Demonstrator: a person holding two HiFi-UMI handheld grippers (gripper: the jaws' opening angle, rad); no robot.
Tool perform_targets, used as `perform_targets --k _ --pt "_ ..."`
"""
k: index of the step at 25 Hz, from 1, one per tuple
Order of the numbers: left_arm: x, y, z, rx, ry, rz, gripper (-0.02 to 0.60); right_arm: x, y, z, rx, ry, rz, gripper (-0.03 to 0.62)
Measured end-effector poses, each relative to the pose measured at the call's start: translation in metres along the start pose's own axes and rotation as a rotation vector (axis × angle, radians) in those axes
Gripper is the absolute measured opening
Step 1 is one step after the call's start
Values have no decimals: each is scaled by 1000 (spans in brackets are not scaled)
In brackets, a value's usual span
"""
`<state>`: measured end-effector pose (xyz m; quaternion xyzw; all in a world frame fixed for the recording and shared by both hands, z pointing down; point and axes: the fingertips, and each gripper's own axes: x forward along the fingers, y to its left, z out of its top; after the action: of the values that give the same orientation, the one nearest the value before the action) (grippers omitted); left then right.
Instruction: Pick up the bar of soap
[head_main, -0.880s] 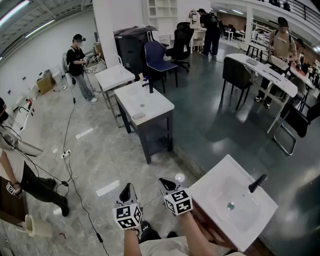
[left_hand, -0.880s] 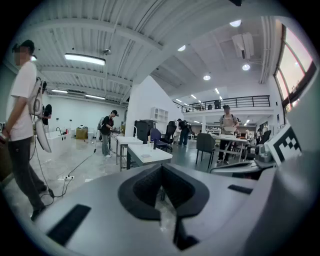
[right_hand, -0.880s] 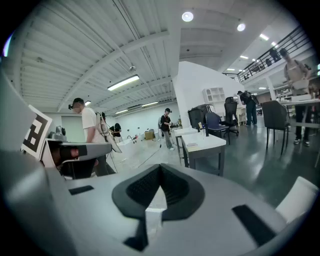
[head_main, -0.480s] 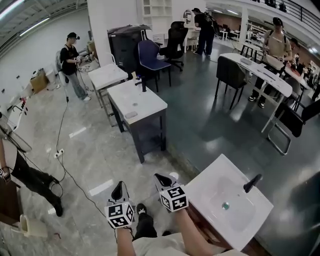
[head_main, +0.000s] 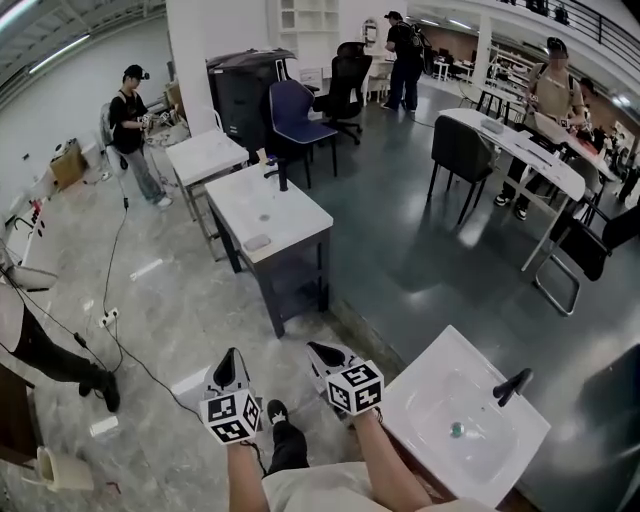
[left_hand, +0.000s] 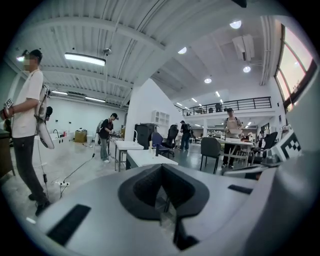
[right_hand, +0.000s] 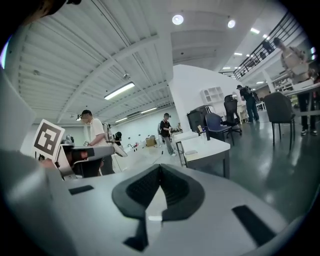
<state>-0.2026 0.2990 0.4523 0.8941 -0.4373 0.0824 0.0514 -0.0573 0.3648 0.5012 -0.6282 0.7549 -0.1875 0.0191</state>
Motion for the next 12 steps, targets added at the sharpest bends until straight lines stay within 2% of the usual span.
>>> perform_targets --k 5,12 --pt "55 10 10 15 18 -36 5 42 -33 17 37 -2 -34 6" --pt "124 56 9 20 101 -32 5 113 -53 22 103 68 -39 6"
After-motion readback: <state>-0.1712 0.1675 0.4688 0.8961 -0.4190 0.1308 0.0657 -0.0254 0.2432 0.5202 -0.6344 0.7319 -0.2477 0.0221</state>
